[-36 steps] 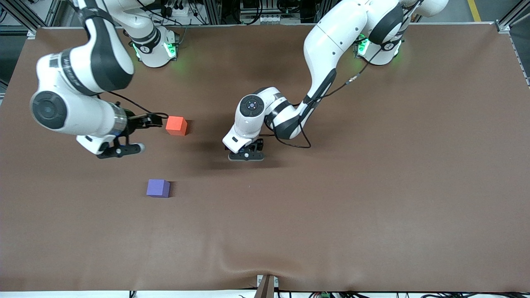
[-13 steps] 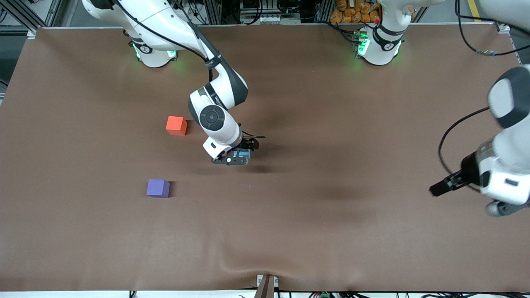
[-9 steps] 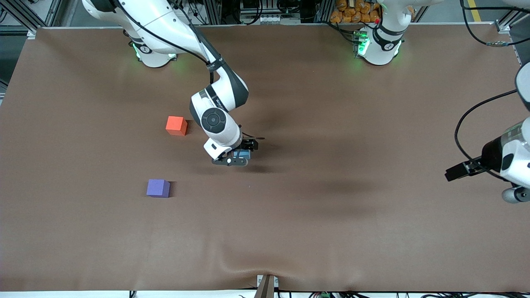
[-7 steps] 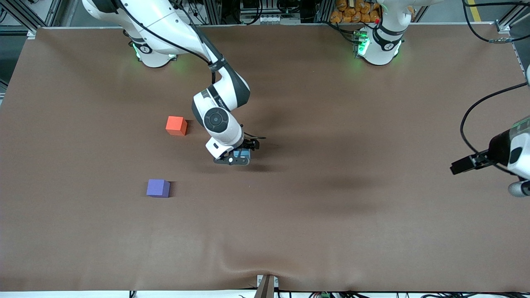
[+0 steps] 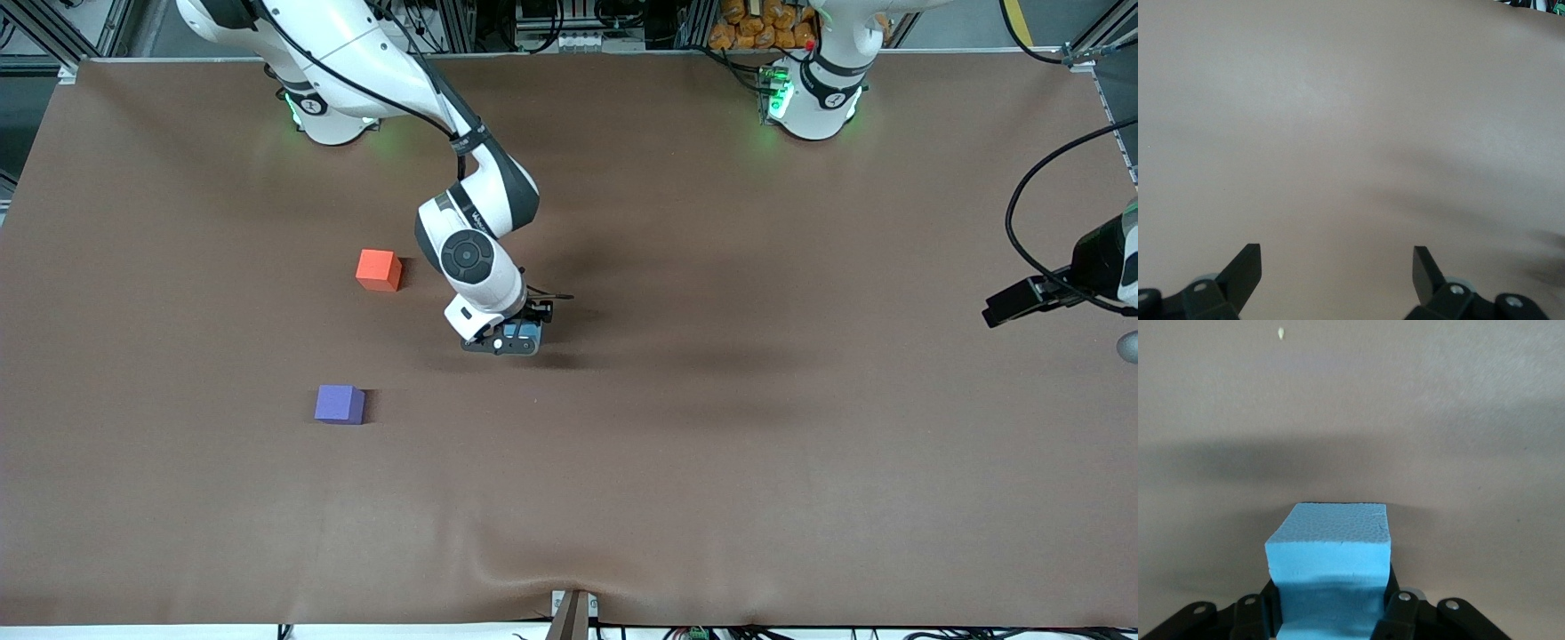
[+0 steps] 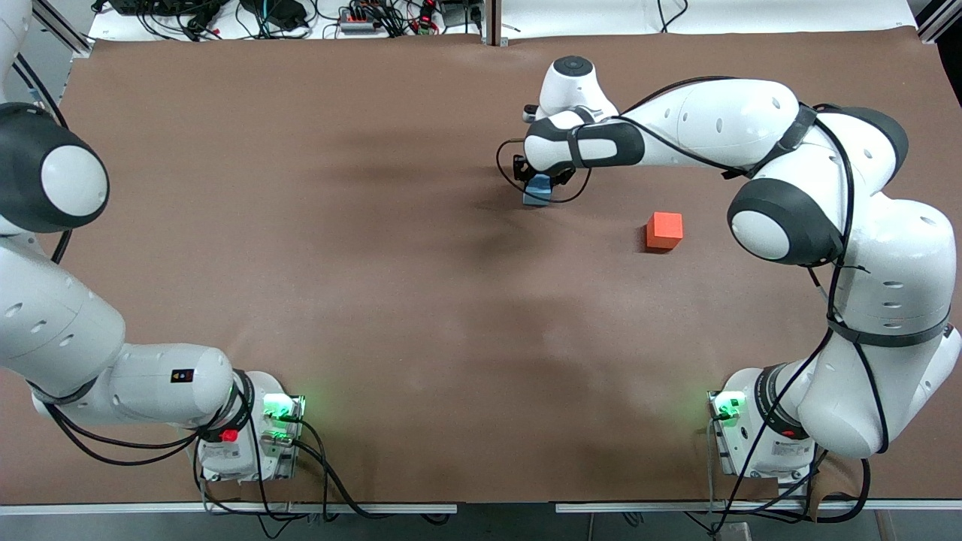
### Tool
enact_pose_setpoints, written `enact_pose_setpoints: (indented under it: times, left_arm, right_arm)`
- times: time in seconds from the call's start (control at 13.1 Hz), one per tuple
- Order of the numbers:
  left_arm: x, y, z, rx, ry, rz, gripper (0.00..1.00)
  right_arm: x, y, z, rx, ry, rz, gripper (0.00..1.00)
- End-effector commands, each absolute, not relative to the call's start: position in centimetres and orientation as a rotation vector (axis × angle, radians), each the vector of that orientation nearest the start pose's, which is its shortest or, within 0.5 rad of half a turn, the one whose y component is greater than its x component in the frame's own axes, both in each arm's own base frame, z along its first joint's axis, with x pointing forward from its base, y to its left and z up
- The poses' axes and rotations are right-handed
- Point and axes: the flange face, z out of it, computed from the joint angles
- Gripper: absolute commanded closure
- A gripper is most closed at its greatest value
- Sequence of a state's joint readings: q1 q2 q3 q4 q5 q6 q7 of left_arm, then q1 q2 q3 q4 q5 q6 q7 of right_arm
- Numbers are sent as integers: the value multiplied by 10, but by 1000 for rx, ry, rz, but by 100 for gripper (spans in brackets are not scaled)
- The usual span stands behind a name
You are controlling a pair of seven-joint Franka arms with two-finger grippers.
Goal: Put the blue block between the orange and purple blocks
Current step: 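Open the left gripper and withdraw it while the right gripper holds the cube, then lower the blue cube between the orange and purple cubes with the right gripper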
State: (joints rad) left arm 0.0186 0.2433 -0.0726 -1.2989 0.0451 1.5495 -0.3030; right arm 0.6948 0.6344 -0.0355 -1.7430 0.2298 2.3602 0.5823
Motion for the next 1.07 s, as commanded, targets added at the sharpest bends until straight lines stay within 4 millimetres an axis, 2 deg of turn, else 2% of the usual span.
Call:
enact_pose_setpoints:
  times: [0.0,0.15,0.31,0.38,0.54,0.69,0.77,0.99]
  left_arm:
    - [613,-16,621,-3096,-382,-50,0]
    - [609,-16,628,-3107,-385,-64,0]
    - [607,-17,633,-3112,-388,-78,0]
    - [607,-18,634,-3113,-384,-78,0]
    - [607,-22,632,-3118,-336,-70,0]
    - [608,-23,631,-3119,-331,-70,0]
    - [608,-24,632,-3120,-326,-73,0]
    - [607,-26,630,-3120,-321,-63,0]
  right_arm:
    - [541,384,249,-3024,101,155,79]
    - [562,342,281,-3019,80,196,79]
    - [571,307,312,-3014,133,234,79]
    - [573,277,322,-3012,204,256,78]
    - [568,206,330,-2997,319,258,77]
    - [554,169,325,-3000,357,294,77]
    - [552,150,313,-3015,388,323,77]
    - [545,136,278,-3022,428,230,76]
